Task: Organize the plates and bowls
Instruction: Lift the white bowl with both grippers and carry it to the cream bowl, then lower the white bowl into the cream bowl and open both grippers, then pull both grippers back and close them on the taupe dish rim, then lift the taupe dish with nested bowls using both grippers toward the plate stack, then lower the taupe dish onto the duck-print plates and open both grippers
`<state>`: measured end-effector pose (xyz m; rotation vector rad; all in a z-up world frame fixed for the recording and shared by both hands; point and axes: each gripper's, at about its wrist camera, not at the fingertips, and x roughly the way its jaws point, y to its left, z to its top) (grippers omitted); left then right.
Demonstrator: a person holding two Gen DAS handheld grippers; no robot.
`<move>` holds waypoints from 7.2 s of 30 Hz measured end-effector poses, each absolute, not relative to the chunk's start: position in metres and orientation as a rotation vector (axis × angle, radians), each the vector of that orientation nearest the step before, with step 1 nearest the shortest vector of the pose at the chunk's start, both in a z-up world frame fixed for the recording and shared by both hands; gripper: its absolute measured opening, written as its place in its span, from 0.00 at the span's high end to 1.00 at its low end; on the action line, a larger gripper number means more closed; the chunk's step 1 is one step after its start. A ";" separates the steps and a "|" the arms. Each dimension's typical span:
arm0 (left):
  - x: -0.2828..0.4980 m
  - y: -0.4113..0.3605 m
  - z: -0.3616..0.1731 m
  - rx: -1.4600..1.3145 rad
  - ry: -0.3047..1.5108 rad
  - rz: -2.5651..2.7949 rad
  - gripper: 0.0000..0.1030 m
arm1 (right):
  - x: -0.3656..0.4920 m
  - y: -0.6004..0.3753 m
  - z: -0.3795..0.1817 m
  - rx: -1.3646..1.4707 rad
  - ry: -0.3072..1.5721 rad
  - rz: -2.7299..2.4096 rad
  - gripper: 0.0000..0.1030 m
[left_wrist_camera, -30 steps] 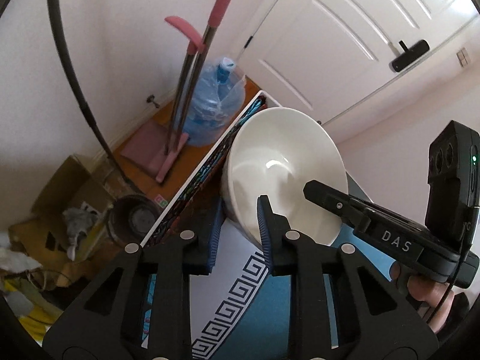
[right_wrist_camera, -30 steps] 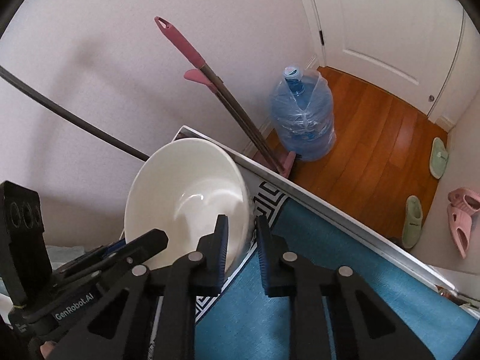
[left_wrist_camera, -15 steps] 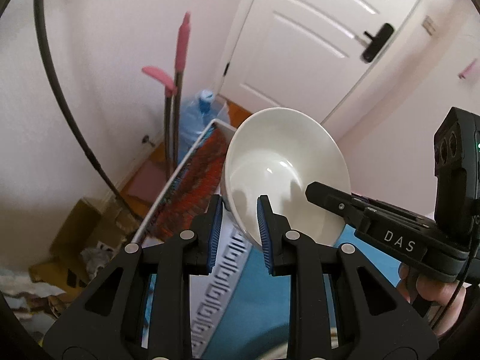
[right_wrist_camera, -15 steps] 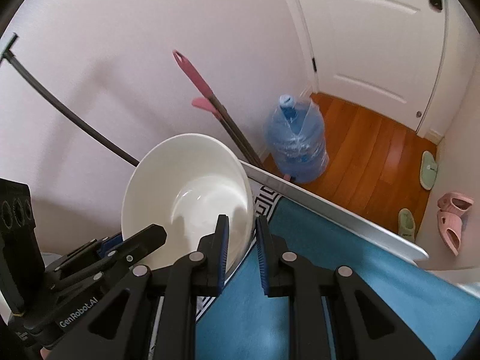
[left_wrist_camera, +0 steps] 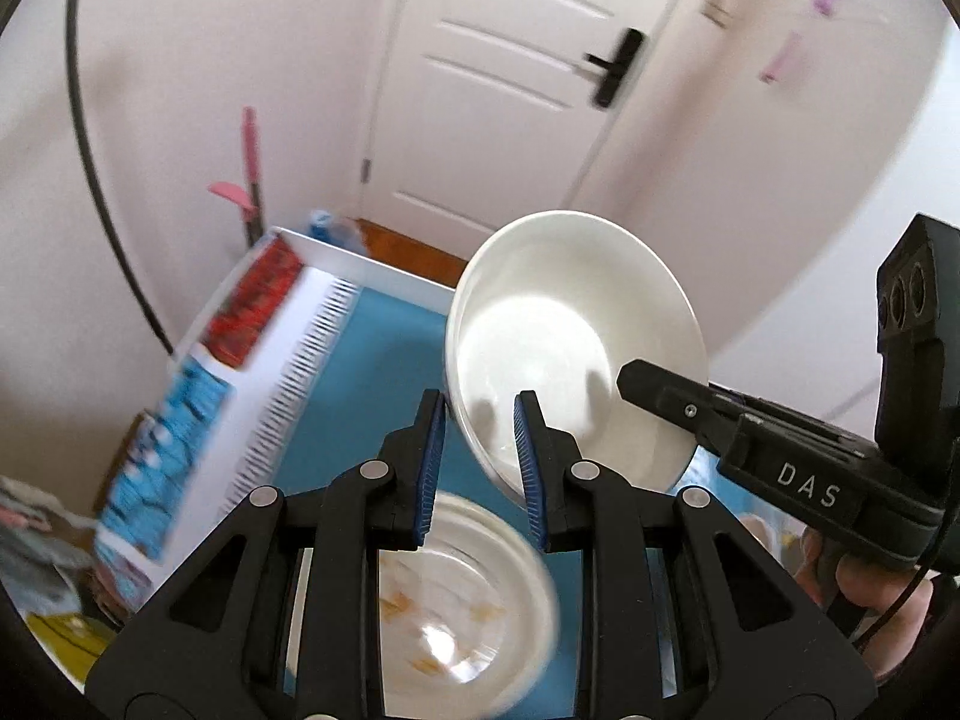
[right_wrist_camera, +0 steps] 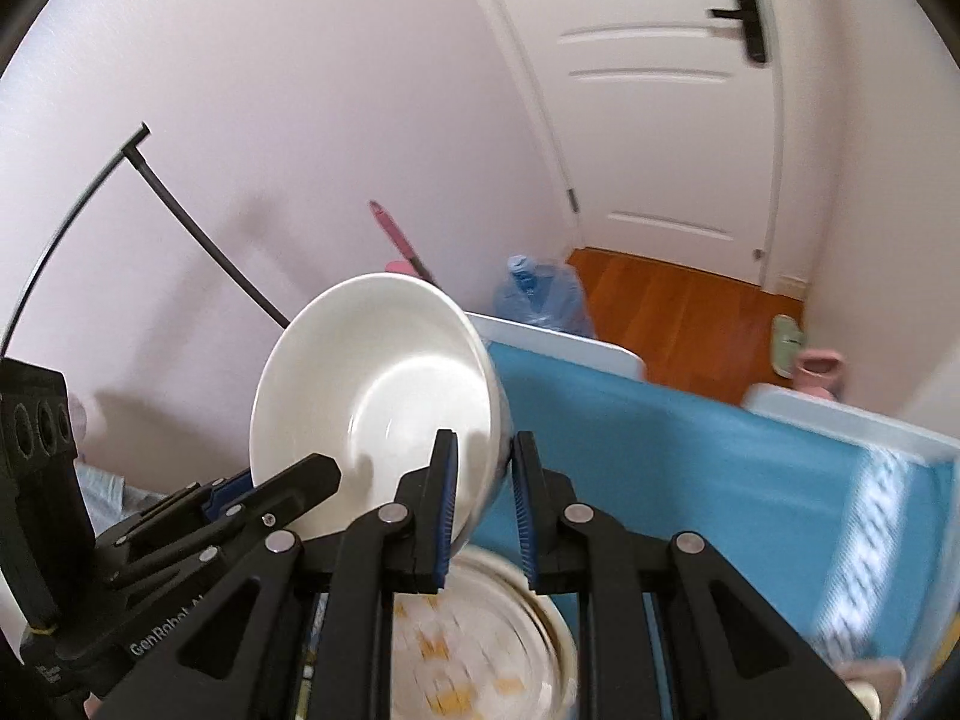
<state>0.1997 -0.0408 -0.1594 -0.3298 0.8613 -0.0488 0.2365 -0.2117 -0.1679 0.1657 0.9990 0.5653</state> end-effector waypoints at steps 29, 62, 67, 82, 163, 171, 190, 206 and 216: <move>0.154 -0.288 -0.250 -0.107 1.221 -0.373 0.79 | 0.099 -0.453 -0.236 0.316 1.159 0.154 0.84; 0.171 -0.319 -0.261 0.135 1.260 -0.300 0.79 | 0.096 -0.463 -0.266 0.321 1.215 0.115 0.84; 0.169 -0.316 -0.248 0.116 1.232 -0.312 0.79 | 0.095 -0.468 -0.265 0.348 1.207 0.122 0.84; 0.132 -0.264 -0.106 0.109 0.916 -0.351 0.75 | 0.064 -0.481 -0.146 0.300 0.960 0.175 0.84; 0.136 -0.229 -0.162 0.118 1.138 -0.312 0.86 | 0.096 -0.378 -0.185 -0.174 1.085 0.374 0.84; 0.127 -0.145 -0.140 0.106 1.125 -0.327 0.86 | 0.085 -0.304 -0.157 -0.174 1.045 0.376 0.84; 0.138 -0.023 -0.242 0.203 1.274 -0.380 0.87 | 0.086 -0.173 -0.259 -0.067 1.204 0.300 0.84; 0.152 -0.018 -0.280 0.227 1.251 -0.383 0.86 | 0.089 -0.168 -0.294 -0.011 1.214 0.257 0.84; 0.156 -0.018 -0.288 0.221 1.292 -0.339 0.86 | 0.093 -0.175 -0.298 0.063 1.246 0.250 0.84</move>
